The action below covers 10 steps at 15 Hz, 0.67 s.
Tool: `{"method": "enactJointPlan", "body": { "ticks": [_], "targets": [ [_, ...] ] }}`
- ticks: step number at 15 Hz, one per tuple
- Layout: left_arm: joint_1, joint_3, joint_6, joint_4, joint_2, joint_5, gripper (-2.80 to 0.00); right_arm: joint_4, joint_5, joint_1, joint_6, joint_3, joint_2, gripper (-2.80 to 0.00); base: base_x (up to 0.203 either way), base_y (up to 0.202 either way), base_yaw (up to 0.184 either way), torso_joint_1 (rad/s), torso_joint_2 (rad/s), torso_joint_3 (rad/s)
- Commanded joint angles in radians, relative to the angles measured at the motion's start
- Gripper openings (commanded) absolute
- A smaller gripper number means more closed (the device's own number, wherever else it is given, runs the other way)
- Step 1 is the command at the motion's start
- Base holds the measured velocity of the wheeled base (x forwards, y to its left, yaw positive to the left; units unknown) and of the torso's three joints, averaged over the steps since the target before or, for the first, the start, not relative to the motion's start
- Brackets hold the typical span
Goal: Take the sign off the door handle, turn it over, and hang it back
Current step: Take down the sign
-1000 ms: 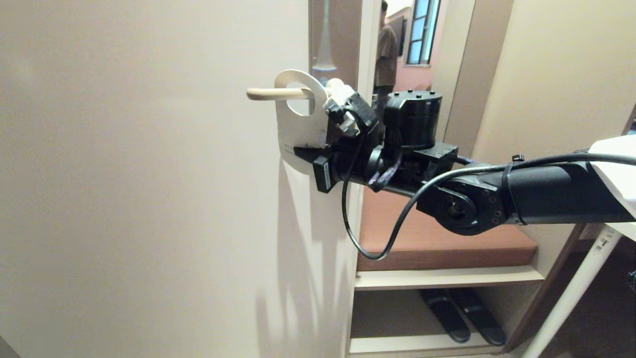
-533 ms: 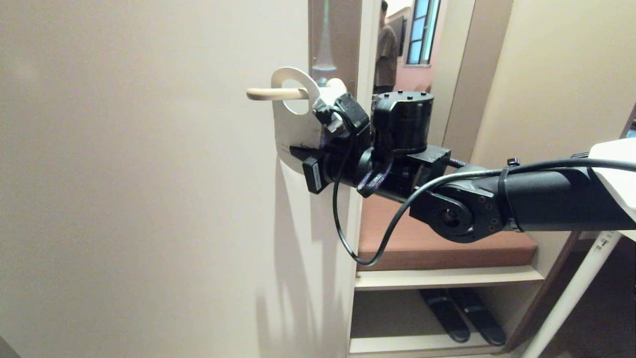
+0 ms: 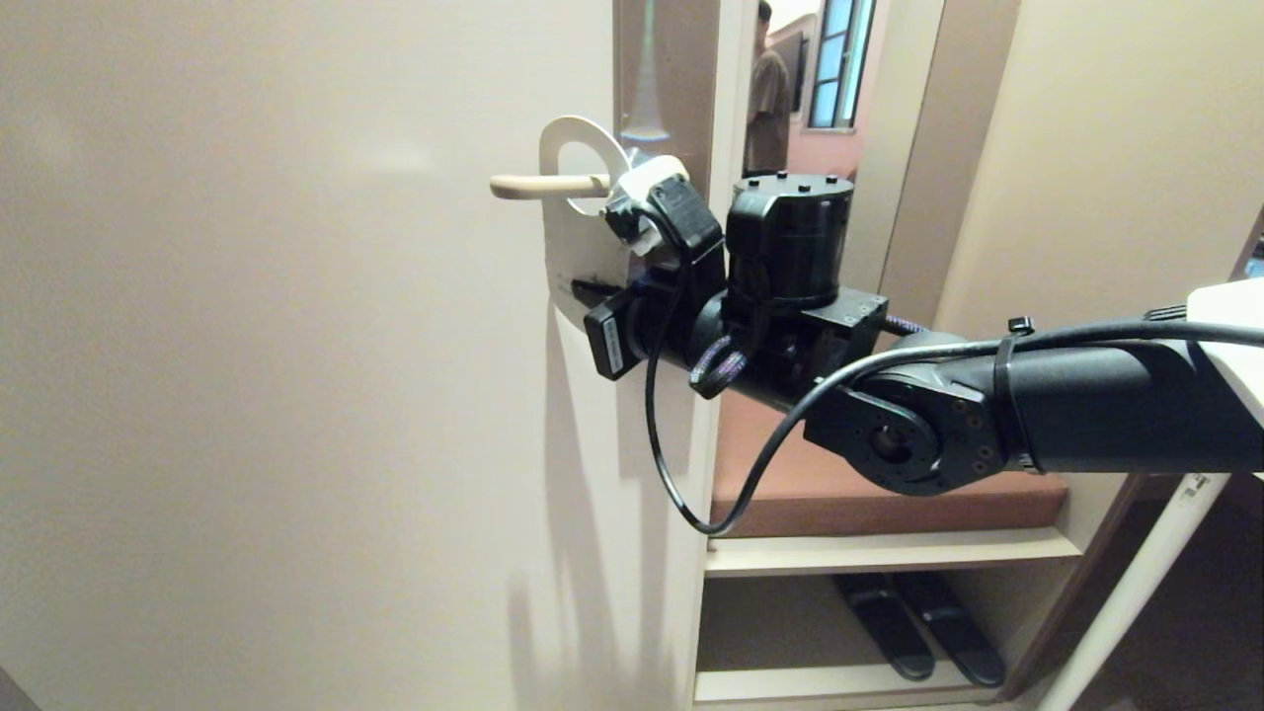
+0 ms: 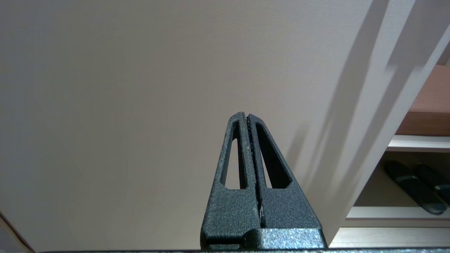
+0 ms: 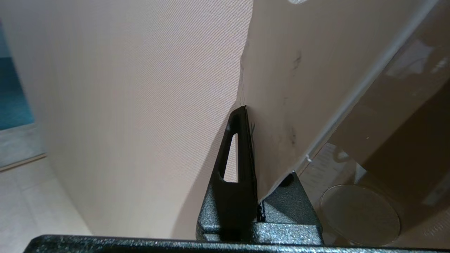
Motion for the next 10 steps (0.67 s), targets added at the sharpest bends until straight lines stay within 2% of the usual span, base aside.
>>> {"method": "enactJointPlan", "body": {
  "ticks": [1,5,10],
  "targets": [
    [0.0,0.0,-0.001,0.0,0.001,0.001,-2.8,-0.003,-0.013,0.009,-0.002,-0.006,0.001,-2.8,0.0,0.0,0.0,0.0,0.0,0.0],
    [0.0,0.0,-0.001,0.0,0.001,0.001,-2.8,-0.003,-0.075,0.025,-0.003,-0.006,0.004,-2.8,0.0,0.0,0.0,0.0,0.0,0.0],
    [0.0,0.0,-0.001,0.0,0.001,0.001,-2.8,-0.003,-0.109,0.054,-0.003,-0.012,0.008,-2.8,0.0,0.0,0.0,0.0,0.0,0.0]
  ]
}}
